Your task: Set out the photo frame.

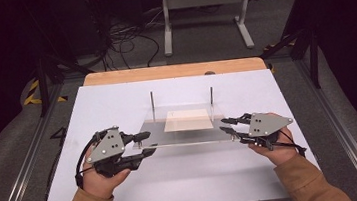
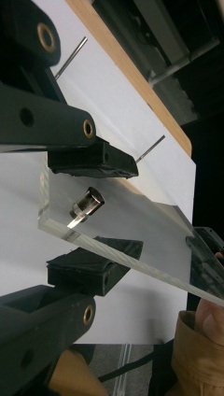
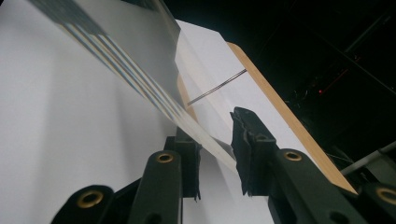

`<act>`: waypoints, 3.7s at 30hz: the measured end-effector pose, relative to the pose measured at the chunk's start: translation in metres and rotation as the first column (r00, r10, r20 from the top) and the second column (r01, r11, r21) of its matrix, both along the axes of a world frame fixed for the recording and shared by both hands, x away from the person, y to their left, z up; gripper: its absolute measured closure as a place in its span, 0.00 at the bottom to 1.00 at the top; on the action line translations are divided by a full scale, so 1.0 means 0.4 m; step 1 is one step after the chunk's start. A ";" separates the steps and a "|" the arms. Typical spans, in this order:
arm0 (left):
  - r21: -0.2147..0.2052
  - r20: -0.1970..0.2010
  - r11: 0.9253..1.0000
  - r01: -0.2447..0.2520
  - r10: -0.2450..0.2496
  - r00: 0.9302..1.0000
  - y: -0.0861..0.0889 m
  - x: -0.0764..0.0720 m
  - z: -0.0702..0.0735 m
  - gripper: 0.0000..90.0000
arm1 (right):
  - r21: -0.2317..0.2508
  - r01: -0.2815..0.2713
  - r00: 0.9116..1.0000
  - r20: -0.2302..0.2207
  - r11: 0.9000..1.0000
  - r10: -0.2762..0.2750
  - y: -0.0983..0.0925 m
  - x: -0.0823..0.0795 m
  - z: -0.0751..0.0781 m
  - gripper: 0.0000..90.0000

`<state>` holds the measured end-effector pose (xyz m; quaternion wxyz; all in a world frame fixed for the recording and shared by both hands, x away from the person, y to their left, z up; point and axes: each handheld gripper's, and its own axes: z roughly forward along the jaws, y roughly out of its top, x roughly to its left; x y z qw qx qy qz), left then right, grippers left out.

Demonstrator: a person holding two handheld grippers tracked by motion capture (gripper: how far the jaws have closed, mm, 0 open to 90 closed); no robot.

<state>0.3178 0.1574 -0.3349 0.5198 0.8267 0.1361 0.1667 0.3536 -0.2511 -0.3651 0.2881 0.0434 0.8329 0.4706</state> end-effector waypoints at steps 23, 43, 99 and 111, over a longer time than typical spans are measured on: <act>-0.107 0.127 0.984 -0.142 0.155 0.980 0.026 0.042 -0.091 0.61 | 0.031 -0.007 1.000 -0.027 0.999 0.008 -0.001 0.013 0.011 0.80; -0.245 0.186 0.956 -0.160 0.209 0.960 0.034 0.080 0.056 0.72 | 0.136 -0.028 0.998 0.063 0.990 0.019 -0.011 0.011 0.140 0.86; -0.336 -0.027 0.923 -0.188 0.190 0.981 0.003 0.222 0.107 0.77 | 0.341 0.127 0.972 -0.229 0.931 -0.049 -0.041 0.146 0.180 0.74; -0.310 -0.046 0.930 -0.197 0.192 0.980 0.005 0.223 0.098 0.59 | 0.371 0.158 0.978 -0.187 0.915 -0.093 -0.053 0.126 0.182 0.57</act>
